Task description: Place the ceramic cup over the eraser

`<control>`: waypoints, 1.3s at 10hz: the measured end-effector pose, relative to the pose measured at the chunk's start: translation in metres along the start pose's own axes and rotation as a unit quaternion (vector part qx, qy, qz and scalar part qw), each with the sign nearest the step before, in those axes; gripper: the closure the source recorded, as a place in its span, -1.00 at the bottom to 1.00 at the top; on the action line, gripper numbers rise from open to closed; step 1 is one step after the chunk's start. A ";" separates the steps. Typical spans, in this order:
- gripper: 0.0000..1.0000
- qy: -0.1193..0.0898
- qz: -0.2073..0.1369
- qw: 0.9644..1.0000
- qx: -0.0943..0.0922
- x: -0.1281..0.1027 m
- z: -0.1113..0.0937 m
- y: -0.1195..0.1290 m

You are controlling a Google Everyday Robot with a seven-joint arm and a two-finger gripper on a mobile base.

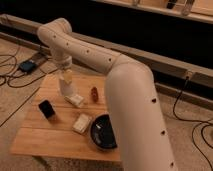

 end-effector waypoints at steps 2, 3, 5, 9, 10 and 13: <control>1.00 0.012 -0.022 1.000 0.003 0.020 0.000 0.002; 1.00 0.017 -0.032 0.999 0.004 0.030 0.000 0.003; 1.00 0.020 -0.045 0.999 0.004 0.045 -0.001 0.004; 1.00 0.015 -0.059 0.998 0.007 0.069 0.000 0.003; 1.00 0.013 -0.060 0.998 0.008 0.073 0.001 0.002; 1.00 0.008 -0.066 0.998 0.012 0.093 0.002 -0.003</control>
